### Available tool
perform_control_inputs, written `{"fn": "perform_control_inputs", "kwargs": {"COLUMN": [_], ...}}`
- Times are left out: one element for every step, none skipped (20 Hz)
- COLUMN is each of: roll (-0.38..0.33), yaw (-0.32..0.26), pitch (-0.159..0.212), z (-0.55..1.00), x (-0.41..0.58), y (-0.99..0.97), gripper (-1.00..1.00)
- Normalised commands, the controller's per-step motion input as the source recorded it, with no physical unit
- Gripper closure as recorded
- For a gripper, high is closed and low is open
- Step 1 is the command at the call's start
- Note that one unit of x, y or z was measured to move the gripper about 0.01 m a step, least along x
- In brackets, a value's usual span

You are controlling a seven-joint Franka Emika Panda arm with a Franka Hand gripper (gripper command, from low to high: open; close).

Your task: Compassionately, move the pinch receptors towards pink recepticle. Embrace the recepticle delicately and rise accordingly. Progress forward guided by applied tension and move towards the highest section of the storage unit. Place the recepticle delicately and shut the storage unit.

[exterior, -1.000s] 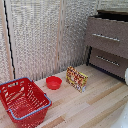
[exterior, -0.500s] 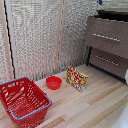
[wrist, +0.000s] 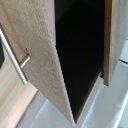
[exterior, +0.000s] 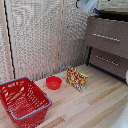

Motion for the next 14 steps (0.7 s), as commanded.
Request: {"fn": "perform_control_inputs", "kwargs": {"roll": [-0.346,-0.333,-0.326,-0.327,-0.324,-0.324,-0.326,-0.335,-0.337,-0.342,-0.341,-0.333,-0.347,-0.348], "yaw": [0.073,0.072,0.07,0.068,0.063,0.062,0.061,0.063,0.072,0.085,0.086,0.093,0.097,0.103], "pitch": [0.072,0.041,0.023,0.016,0.004,0.0,0.0,0.0,0.0,0.0,-0.04,-0.062,-0.079,-0.075], "z": [-0.49,-0.56,-0.59,-0.59,-0.61,-0.61,-0.6,-0.57,-0.56,-0.53,-0.47,-0.44,-0.28,-0.19], "x": [0.049,0.103,0.129,0.134,0.149,0.154,0.154,0.154,0.166,0.123,0.094,0.046,0.057,0.0], "y": [0.41,0.43,0.45,0.45,0.45,0.45,0.44,0.41,0.37,0.29,0.26,0.22,0.14,0.06], "gripper": [-1.0,-1.0,-1.0,-1.0,-1.0,-1.0,-1.0,-1.0,-1.0,-1.0,-1.0,-1.0,-1.0,-1.0]}}
